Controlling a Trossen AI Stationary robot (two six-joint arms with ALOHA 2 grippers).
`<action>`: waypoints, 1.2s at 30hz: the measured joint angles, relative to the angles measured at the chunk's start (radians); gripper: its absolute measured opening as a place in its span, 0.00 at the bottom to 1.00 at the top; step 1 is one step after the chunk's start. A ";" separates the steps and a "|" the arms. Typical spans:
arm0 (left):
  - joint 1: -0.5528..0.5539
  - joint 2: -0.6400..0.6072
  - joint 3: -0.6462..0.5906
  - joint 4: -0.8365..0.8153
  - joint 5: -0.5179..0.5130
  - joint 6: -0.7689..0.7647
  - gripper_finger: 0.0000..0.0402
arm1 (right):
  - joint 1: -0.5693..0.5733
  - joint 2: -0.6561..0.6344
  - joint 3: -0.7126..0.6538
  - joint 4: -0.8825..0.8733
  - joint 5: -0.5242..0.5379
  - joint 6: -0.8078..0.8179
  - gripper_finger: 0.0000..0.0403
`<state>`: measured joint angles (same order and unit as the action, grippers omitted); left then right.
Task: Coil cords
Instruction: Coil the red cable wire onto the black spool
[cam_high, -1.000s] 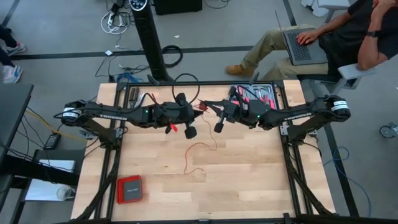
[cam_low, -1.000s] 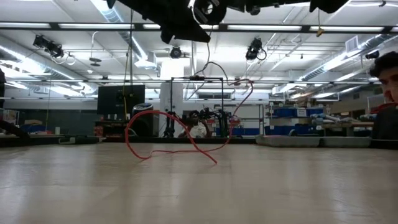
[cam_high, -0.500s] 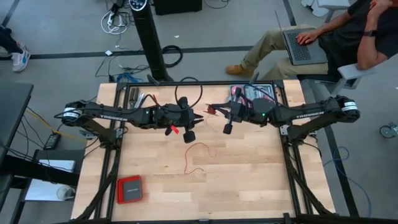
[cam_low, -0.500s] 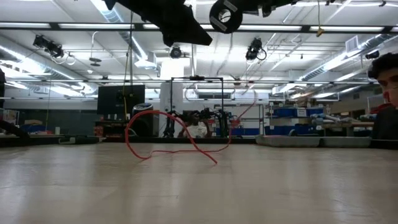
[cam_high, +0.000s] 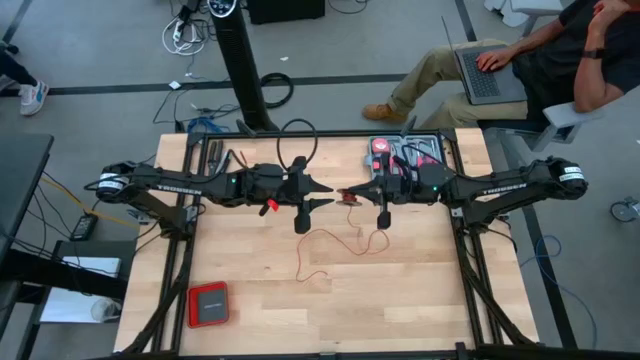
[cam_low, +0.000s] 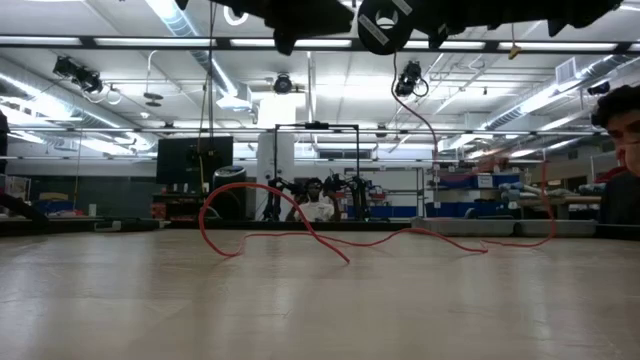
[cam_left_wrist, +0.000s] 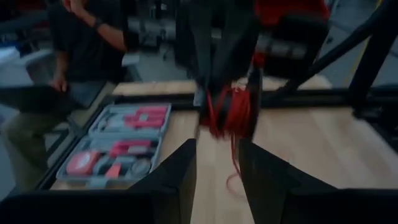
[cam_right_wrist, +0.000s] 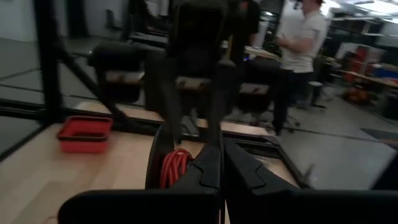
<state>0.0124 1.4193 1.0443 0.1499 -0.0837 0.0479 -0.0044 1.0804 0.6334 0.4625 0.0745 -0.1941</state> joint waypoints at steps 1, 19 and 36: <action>0.000 0.000 0.000 0.011 -0.002 0.000 0.31 | 0.000 0.000 -0.015 0.027 -0.013 0.001 0.00; -0.001 0.045 0.001 0.084 0.000 -0.025 0.31 | 0.000 0.126 -0.126 0.401 -0.055 -0.025 0.00; -0.002 0.052 0.001 0.068 -0.005 0.023 0.01 | 0.002 0.197 -0.108 0.505 -0.090 0.047 0.11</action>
<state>0.0101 1.4710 1.0451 0.2183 -0.0888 0.0714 -0.0029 1.2778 0.5259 0.9670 -0.0154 -0.1470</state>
